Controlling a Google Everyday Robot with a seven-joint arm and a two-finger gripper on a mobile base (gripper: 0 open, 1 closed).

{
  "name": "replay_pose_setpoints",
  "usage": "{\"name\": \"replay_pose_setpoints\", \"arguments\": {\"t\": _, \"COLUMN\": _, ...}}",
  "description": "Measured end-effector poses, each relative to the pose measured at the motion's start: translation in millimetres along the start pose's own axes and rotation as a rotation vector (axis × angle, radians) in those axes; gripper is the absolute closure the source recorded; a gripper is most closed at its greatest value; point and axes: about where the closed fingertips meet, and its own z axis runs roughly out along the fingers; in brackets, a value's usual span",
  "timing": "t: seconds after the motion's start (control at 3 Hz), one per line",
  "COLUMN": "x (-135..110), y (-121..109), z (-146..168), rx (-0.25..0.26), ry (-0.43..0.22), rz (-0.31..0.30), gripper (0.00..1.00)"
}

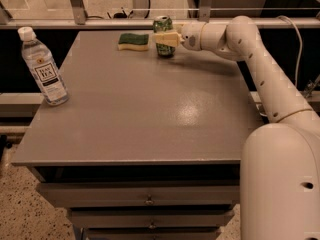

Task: Move green can near sponge

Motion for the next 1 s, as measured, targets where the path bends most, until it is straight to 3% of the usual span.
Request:
{"name": "replay_pose_setpoints", "arguments": {"t": 0.33, "x": 4.3, "y": -2.3, "z": -6.6, "rx": 0.011, "ry": 0.001, "rz": 0.008, "gripper": 0.0}}
{"name": "replay_pose_setpoints", "arguments": {"t": 1.0, "x": 5.9, "y": -6.9, "z": -43.4, "rx": 0.047, "ry": 0.0, "rz": -0.005, "gripper": 0.0}}
